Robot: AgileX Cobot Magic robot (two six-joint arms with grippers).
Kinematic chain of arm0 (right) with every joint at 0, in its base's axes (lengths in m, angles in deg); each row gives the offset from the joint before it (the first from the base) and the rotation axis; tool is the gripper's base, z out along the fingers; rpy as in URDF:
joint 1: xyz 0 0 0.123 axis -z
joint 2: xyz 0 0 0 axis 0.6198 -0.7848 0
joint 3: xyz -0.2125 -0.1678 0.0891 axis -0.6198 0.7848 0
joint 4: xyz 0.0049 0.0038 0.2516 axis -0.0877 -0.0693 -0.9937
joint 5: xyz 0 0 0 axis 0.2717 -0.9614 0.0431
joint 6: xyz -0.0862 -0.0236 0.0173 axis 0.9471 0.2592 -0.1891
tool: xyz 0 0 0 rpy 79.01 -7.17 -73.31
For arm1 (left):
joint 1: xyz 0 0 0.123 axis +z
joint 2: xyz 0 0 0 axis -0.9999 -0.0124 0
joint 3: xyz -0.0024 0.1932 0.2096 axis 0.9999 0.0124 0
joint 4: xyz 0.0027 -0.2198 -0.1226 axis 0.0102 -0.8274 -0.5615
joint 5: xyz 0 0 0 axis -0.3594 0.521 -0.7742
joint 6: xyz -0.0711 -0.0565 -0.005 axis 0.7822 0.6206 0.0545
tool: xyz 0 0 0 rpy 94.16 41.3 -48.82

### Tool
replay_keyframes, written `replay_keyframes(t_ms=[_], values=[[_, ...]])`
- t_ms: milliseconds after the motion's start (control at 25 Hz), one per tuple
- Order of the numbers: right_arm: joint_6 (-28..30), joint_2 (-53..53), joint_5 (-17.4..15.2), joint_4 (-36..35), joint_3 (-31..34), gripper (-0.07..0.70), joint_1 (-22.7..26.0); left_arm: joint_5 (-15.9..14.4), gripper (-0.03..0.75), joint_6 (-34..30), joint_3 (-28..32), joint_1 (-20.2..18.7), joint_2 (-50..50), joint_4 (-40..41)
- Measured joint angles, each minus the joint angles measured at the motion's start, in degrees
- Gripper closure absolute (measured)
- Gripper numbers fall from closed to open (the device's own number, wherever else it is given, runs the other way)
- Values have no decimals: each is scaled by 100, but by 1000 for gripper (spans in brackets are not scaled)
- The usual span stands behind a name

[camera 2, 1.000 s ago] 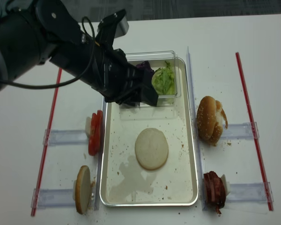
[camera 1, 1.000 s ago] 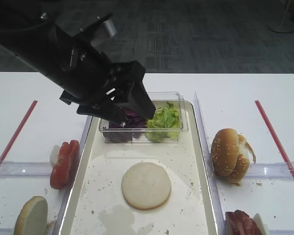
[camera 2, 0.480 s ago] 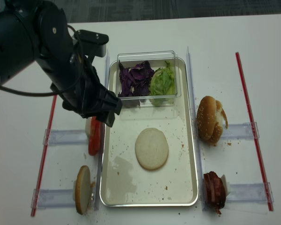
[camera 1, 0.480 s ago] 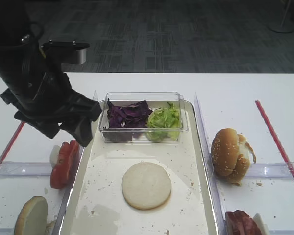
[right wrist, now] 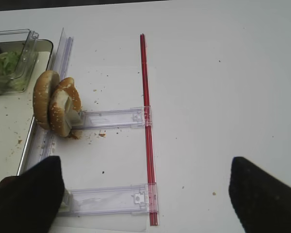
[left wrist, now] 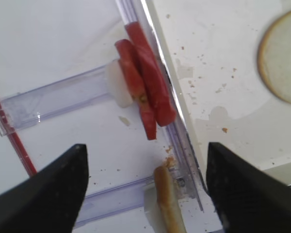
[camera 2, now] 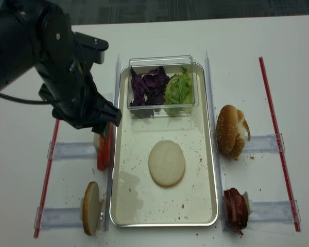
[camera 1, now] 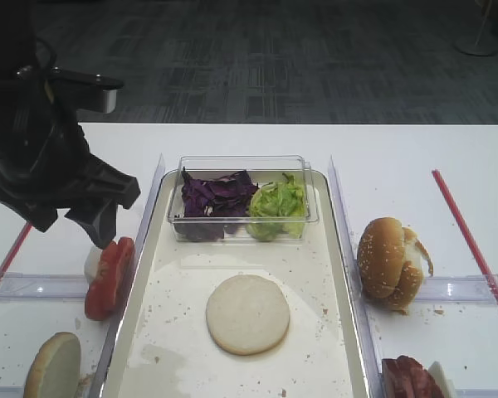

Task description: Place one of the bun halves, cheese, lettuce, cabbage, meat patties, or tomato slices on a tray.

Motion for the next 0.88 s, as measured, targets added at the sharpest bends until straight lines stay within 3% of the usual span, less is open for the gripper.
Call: replay_keyframes(t_ms=[240,560,720,880], values=[[10,0,0,0,0,-67,0,-178,243,-13,0,880,0,0],[10,0,0,0,0,-67,0,-203,244,-343,0,2114,10,22],[10,0,0,0,0,-67,0,-215,244,-510,0,2487,10,35],[10,0,0,0,0,-67,0,-227,244,-528,0,2597,10,35]])
